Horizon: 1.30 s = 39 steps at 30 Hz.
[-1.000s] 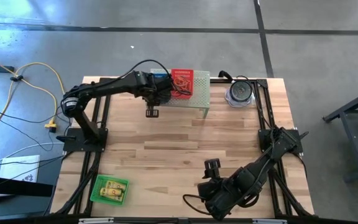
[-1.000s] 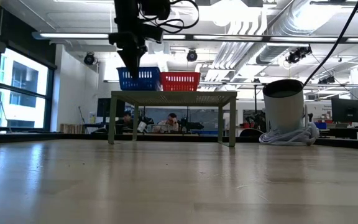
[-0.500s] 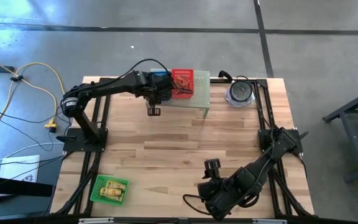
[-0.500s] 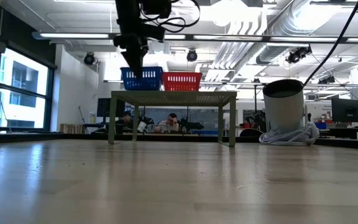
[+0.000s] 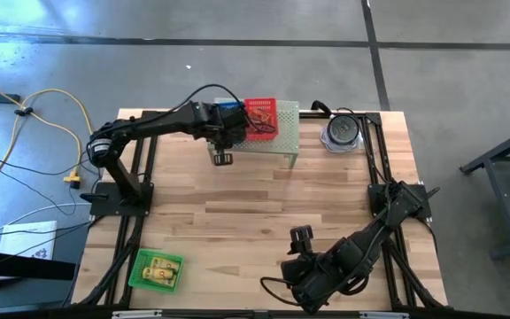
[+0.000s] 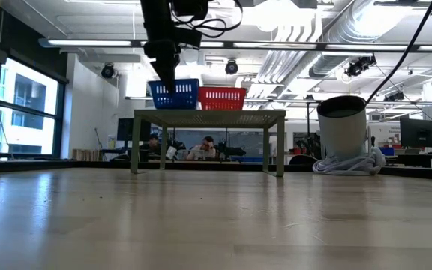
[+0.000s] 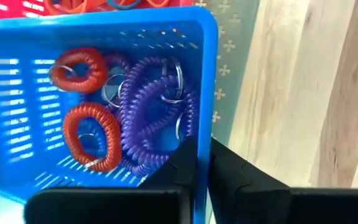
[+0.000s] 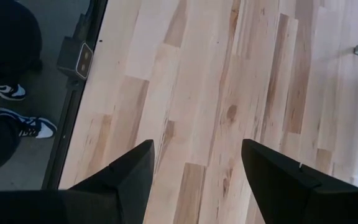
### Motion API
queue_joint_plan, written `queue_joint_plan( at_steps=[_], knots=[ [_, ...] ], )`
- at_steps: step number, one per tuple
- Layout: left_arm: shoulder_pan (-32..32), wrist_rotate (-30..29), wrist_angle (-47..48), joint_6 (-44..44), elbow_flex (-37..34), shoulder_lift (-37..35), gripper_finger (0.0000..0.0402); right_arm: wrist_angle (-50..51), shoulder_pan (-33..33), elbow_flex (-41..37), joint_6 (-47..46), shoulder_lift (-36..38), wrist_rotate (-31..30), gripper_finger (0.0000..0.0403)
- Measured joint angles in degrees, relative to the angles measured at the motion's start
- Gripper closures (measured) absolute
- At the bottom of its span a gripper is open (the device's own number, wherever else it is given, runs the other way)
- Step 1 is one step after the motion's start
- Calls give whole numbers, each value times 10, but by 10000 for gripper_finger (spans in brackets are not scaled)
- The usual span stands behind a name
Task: Pick & Place Office Desk Supplies
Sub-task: Put the blue bin with spring keychains on the shelf, then put the green bin with crayon boxes on the shelf
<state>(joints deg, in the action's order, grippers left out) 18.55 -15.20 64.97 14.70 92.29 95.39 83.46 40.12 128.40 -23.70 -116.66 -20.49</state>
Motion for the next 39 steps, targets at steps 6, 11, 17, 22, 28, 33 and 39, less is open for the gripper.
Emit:
queue_joint_plan(
  at_steps=[6, 11, 17, 22, 28, 33, 39],
  knots=[
    [-4, -22, -1, 0, 0, 0, 315, -1, 0, 0, 0, 0, 0, 172],
    [-31, -102, -9, 31, 0, 0, 261, -1, 0, 0, 0, 0, 0, 172],
    [-113, -263, -1, 108, 0, -1, 245, -1, 0, 0, 1, 0, 0, 172],
    [-184, -283, 24, 108, 0, -1, 244, -1, 0, 0, 1, 0, 0, 172],
    [-278, -267, 110, -85, 0, -33, 244, 0, 0, 0, 11, 0, 1, 172],
    [-357, -27, 214, -336, 0, -61, 244, 0, 1, 0, 15, 0, 1, 172],
    [-469, 103, 223, -542, -5, -63, 244, -1, 5, 0, 13, 0, 1, 172]
  ],
)
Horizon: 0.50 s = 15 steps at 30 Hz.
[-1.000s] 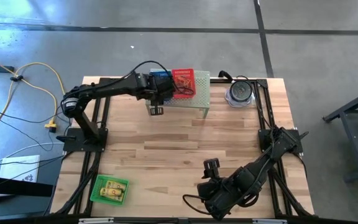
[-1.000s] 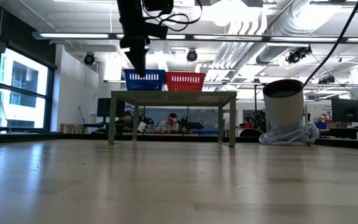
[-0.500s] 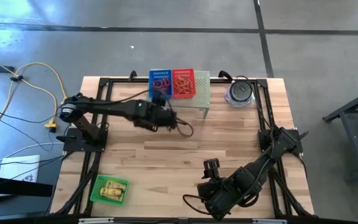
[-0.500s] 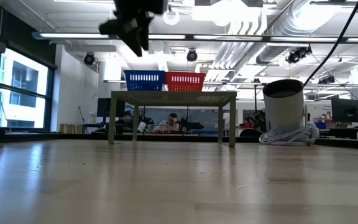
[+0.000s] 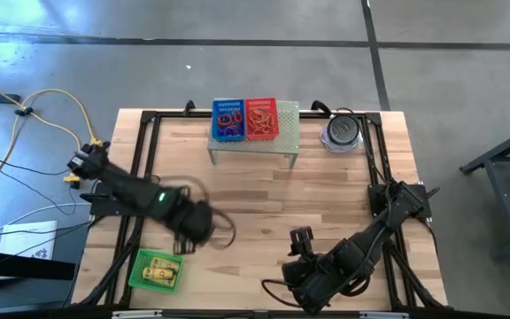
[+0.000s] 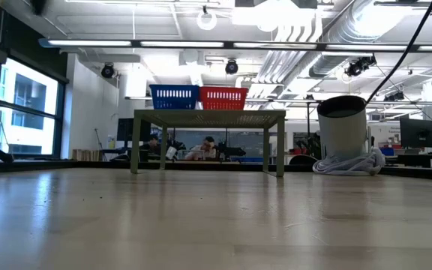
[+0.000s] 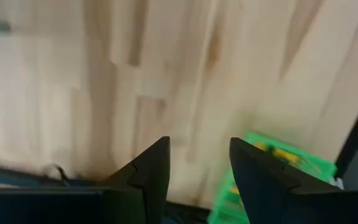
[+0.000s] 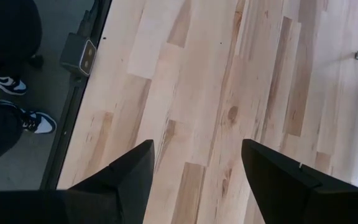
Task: Pick & Place Office Desk Supplies
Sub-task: Put the green bin with crayon boxes on the shelf
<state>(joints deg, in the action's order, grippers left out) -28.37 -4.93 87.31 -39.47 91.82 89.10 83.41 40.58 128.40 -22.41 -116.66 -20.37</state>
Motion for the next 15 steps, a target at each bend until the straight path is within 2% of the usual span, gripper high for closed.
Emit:
queue_joint_plan(
  at_steps=[5, 11, 15],
  knots=[
    [-123, -35, -1, -196, -18, 1, 244, -1, 7, 0, -3, 0, -1, 172],
    [-230, -62, 2, -564, -37, 1, 244, -11, 8, 0, 19, 0, -2, 172],
    [-280, -55, 2, -731, -70, 1, 244, -32, 8, 0, 57, 0, -2, 172]
  ],
)
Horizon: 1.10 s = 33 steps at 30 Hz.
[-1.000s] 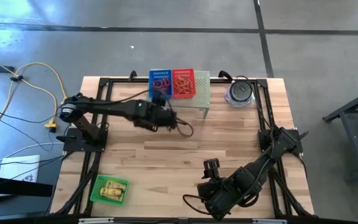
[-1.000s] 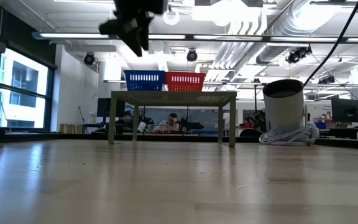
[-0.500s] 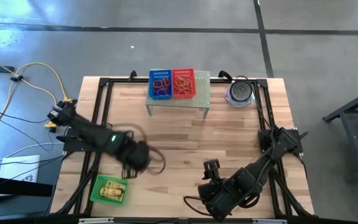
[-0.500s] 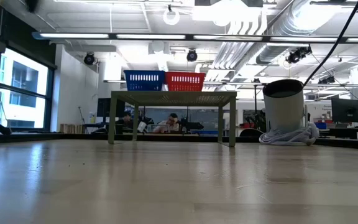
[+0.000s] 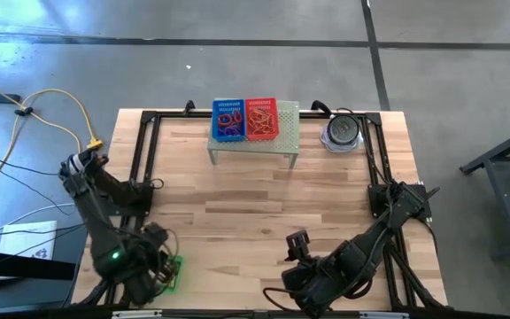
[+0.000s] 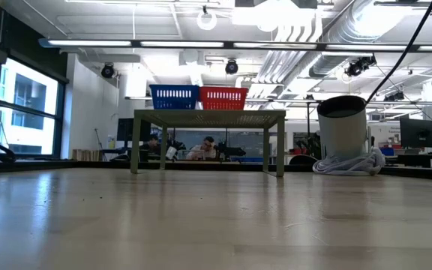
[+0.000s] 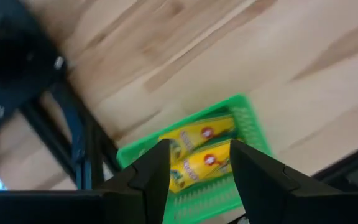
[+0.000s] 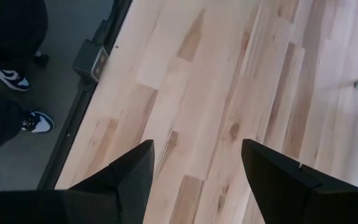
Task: Pick & Place Office Desk Supplies
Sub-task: Put the green bin with crayon boxes on the shelf
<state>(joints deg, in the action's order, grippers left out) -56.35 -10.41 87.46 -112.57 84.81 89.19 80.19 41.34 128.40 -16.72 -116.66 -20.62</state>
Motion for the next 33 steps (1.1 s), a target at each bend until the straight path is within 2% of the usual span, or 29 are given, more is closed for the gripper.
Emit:
queue_joint_plan(
  at_steps=[4, 8, 16, 21, 28, 31, 33],
  knots=[
    [-23, 23, -6, -74, -33, 0, 244, -18, -1, 0, 20, 0, 0, 172],
    [-25, 61, -35, -82, -68, 0, 244, -20, -2, 0, 21, 0, 0, 172],
    [-25, 78, -116, 96, -139, 1, 244, -31, -2, 0, 21, 0, 0, 172],
    [-23, 83, -115, 135, -149, 1, 244, -34, -3, 0, 20, 0, 0, 172],
    [-22, 43, -114, 303, -158, 1, 244, -41, -10, 0, 30, 0, 0, 172],
    [-22, 29, -116, 318, -182, 1, 244, -41, -14, 0, 30, 0, 1, 172],
    [-22, 40, -117, 314, -198, 1, 244, -41, -17, 0, 30, 0, 1, 172]
  ],
)
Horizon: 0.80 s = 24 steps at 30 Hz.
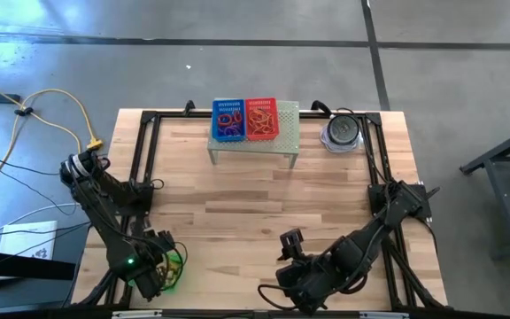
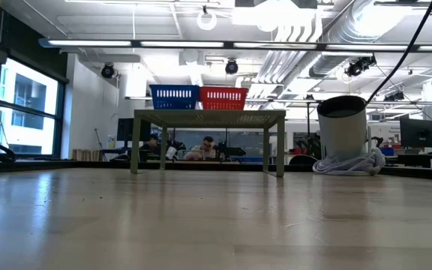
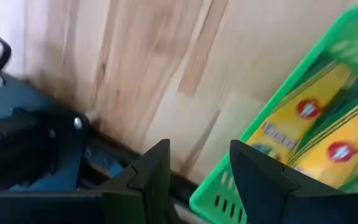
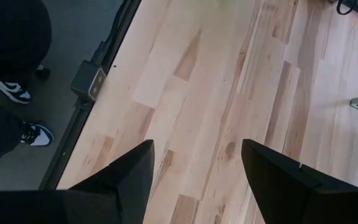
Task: Pick & Place Office Desk Supplies
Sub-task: Put the green bin with crayon boxes on the shelf
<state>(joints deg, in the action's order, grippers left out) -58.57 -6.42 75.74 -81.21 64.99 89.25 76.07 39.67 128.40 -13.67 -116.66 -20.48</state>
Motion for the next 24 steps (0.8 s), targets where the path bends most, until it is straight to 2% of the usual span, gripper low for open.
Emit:
queue_joint_plan(
  at_steps=[6, 15, 24],
  knots=[
    [0, 61, -25, 19, -6, 0, 244, 0, -7, 0, 0, 0, 31, 172],
    [0, 61, -59, 96, -6, 0, 244, 0, -19, 0, 11, 0, 29, 172],
    [0, 21, -60, 133, -12, 0, 244, -1, -23, 0, 13, 0, 29, 172]
  ],
)
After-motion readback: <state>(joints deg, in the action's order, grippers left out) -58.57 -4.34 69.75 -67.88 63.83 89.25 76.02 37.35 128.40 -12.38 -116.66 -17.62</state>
